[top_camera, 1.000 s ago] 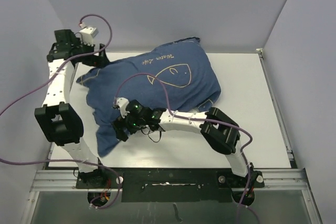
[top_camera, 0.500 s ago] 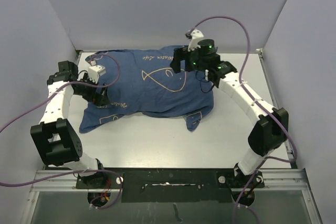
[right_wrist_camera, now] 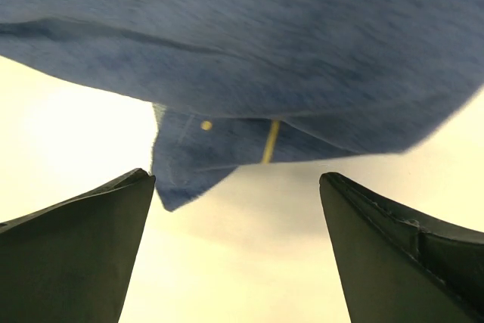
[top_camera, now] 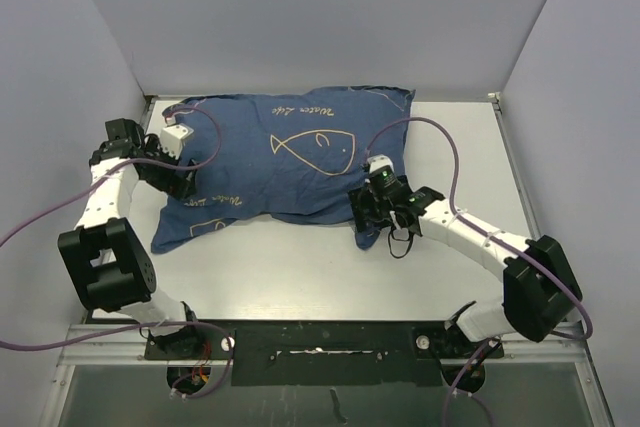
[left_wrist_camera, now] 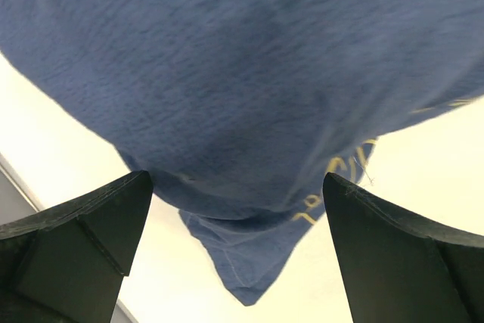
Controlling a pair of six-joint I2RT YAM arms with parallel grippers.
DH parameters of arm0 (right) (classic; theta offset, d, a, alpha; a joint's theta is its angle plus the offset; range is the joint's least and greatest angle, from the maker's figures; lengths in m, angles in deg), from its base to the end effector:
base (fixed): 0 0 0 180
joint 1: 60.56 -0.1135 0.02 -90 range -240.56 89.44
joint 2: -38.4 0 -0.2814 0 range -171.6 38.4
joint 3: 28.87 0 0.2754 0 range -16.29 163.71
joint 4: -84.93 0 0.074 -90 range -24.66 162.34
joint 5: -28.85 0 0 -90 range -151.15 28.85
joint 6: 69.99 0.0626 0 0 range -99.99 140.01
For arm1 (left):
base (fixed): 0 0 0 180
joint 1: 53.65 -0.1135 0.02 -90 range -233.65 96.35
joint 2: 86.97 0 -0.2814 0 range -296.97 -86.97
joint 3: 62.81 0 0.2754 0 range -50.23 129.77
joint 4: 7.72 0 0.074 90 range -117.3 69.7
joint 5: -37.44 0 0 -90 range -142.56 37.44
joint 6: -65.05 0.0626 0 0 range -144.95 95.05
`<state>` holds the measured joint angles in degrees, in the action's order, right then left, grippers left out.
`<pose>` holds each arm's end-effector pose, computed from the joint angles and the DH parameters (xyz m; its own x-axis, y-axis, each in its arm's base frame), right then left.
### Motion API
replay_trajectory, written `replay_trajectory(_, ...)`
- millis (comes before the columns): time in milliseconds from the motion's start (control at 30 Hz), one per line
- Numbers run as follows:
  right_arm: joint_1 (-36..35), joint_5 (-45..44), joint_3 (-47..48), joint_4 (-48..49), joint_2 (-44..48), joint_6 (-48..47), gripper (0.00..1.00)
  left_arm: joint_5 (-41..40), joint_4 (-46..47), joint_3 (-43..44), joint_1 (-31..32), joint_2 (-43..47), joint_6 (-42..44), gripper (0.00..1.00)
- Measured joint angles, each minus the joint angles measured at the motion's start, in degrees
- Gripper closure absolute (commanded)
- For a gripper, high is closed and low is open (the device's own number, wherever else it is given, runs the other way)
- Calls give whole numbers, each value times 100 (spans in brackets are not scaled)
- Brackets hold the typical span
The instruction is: Remove the pillowcase from the pillow
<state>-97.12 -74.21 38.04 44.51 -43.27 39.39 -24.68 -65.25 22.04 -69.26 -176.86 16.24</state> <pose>0.2676 0.1808 0.2110 -0.7802 -0.1762 -0.6002 -0.2308 0.9729 0.0145 0.3482 0.0669 0.2559 -0.6633 0.4191 -0.6200 0.5401 0.8416 -0.0090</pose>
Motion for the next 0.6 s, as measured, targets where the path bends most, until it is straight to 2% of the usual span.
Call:
replay_trajectory(133,114,-267,-247,-46,275,125,2,-245,540,-188,-190,-278,-33,2)
replay_trajectory(300,162,-286,-319,203,278,256,2,-321,737,-199,-411,-584,-155,2)
replay_trajectory(600,122,63,-640,1123,-647,597,2,131,466,-175,-1115,-579,-26,2)
